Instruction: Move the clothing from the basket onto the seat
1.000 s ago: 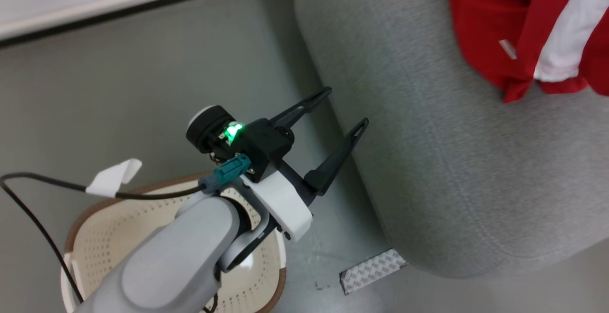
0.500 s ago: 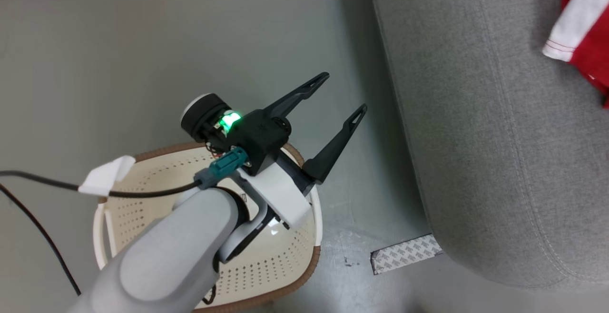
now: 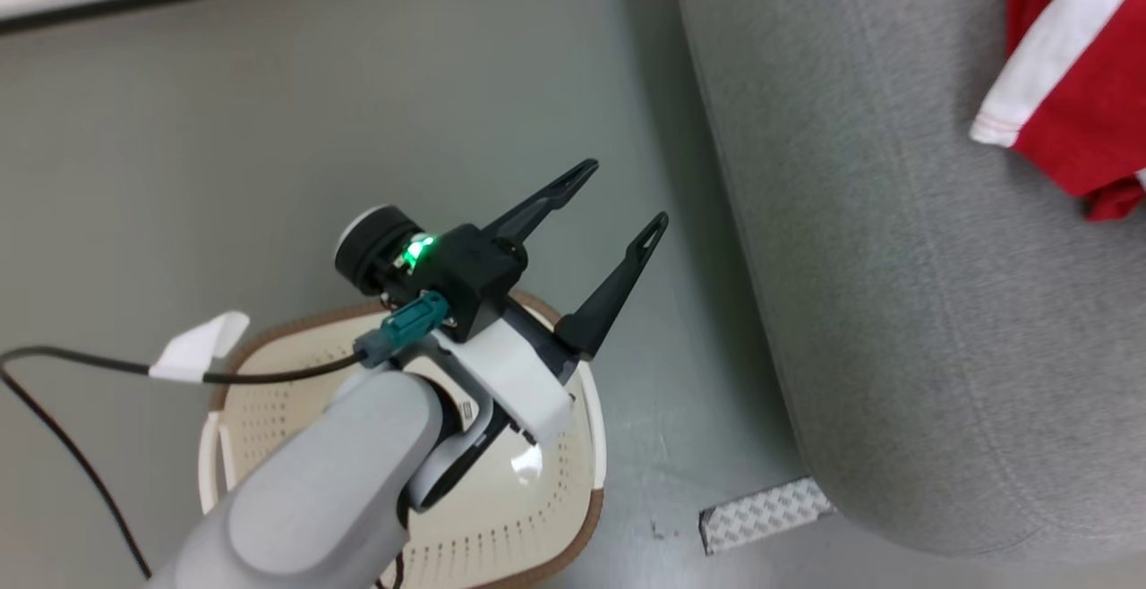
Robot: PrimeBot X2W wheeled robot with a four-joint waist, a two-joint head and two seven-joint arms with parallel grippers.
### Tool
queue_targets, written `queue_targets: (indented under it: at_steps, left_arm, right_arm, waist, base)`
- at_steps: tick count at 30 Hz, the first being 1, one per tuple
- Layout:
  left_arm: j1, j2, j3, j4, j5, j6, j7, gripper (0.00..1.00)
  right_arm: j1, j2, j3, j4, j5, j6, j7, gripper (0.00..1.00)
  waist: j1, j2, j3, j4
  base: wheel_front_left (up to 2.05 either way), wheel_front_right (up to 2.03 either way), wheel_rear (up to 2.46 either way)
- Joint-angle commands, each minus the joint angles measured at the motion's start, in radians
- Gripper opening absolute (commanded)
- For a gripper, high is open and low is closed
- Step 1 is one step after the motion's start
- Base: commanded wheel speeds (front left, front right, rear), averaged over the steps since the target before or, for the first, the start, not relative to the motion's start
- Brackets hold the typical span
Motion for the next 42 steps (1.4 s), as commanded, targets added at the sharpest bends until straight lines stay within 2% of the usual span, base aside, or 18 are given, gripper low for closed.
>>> queue_targets:
  at_steps: [1,8,15,19,22,31,37,42]
  left_arm:
    - [0.013,0.002,0.003,0.001,-0.004,0.002,-0.007,1.0]
    - [0.086,-0.002,0.019,0.045,-0.054,0.019,-0.06,1.0]
    - [0.176,0.017,0.055,0.058,-0.101,0.049,-0.1,1.0]
    - [0.225,0.028,0.089,0.057,-0.128,0.076,-0.122,1.0]
    - [0.266,0.042,0.129,0.049,-0.149,0.106,-0.136,1.0]
    - [0.416,0.097,0.273,0.032,-0.212,0.189,-0.16,1.0]
    - [0.528,0.096,0.379,0.013,-0.244,0.222,-0.166,1.0]
    - [0.605,0.062,0.46,0.002,-0.176,0.222,-0.166,1.0]
  right_arm:
    - [-0.005,-0.012,0.006,0.006,0.003,-0.003,0.001,1.0]
    - [0.023,-0.045,0.103,-0.034,0.016,-0.003,0.026,1.0]
    - [0.084,-0.107,0.164,-0.148,0.058,-0.003,0.015,1.0]
    - [0.134,-0.139,0.158,-0.225,0.082,-0.003,-0.043,1.0]
    - [0.176,-0.136,0.13,-0.277,0.094,-0.003,-0.102,1.0]
    - [0.366,-0.046,-0.005,-0.362,0.053,-0.003,-0.273,1.0]
    - [0.536,0.081,-0.126,-0.419,-0.034,-0.002,-0.357,1.0]
    - [0.682,0.214,-0.22,-0.468,-0.13,-0.003,-0.393,1.0]
  waist:
    - [-0.0001,0.0,-0.038,-0.009]
    - [-0.0001,0.0,-0.202,-0.026]
    - [-0.0001,0.0,-0.355,-0.02]
    - [-0.0001,0.0,-0.433,0.005]
    - [-0.0001,0.0,-0.48,0.027]
    - [-0.0001,0.0,-0.585,0.101]
    - [-0.0001,0.0,-0.604,0.132]
    - [-0.0001,0.0,-0.604,0.15]
  base:
    - [0.0,0.0,0.0]
    - [0.0,0.0,0.0]
    - [0.0,0.0,0.0]
    - [0.0,0.0,0.0]
    - [0.0,0.0,0.0]
    - [0.0,0.0,0.0]
    - [0.0,0.0,0.0]
    - [0.0,0.0,0.0]
